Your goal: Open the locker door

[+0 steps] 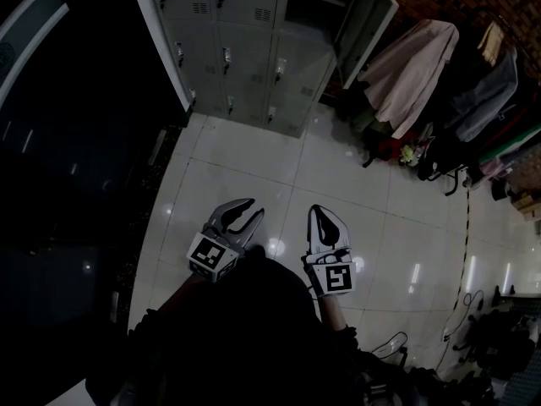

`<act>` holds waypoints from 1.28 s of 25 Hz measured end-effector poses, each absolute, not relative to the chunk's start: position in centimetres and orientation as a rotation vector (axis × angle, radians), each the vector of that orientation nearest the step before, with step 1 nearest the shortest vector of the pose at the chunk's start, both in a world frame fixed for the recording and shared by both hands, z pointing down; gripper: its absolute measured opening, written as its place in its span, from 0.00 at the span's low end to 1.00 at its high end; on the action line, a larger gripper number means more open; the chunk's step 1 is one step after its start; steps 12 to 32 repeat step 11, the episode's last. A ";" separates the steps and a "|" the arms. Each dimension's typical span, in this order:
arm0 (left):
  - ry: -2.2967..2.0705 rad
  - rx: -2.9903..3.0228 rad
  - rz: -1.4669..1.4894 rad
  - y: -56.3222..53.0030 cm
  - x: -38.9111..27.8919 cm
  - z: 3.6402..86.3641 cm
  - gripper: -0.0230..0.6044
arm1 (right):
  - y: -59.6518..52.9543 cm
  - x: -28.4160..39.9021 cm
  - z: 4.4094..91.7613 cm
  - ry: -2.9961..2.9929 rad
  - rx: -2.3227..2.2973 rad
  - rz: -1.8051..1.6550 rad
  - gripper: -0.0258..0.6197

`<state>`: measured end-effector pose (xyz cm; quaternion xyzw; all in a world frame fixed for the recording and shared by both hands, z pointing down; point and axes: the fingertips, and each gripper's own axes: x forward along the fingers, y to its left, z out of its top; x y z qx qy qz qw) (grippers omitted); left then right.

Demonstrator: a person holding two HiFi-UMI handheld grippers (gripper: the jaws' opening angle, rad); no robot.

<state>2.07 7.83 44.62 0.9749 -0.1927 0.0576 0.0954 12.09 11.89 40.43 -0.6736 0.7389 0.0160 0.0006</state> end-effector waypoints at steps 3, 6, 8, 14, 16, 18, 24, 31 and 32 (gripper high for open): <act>-0.558 2.895 0.167 7.7 2.3 44.5 0.24 | 11.9 12.2 40.3 2.318 -2.118 0.057 0.04; -0.549 2.899 0.166 7.8 2.3 44.5 0.24 | 12.1 12.2 40.4 2.311 -2.131 0.054 0.04; -0.548 2.902 0.165 7.8 2.3 44.4 0.24 | 12.2 12.4 40.4 2.309 -2.137 0.055 0.04; -0.550 2.909 0.154 7.7 2.4 44.4 0.24 | 12.2 12.6 40.2 2.308 -2.138 0.065 0.04; -0.550 2.909 0.154 7.7 2.4 44.4 0.24 | 12.2 12.6 40.2 2.308 -2.138 0.065 0.04; -0.550 2.909 0.154 7.7 2.4 44.4 0.24 | 12.2 12.6 40.2 2.308 -2.138 0.065 0.04; -0.550 2.909 0.154 7.7 2.4 44.4 0.24 | 12.2 12.6 40.2 2.308 -2.138 0.065 0.04; -0.550 2.909 0.154 7.7 2.4 44.4 0.24 | 12.2 12.6 40.2 2.308 -2.138 0.065 0.04; -0.550 2.909 0.154 7.7 2.4 44.4 0.24 | 12.2 12.6 40.2 2.308 -2.138 0.065 0.04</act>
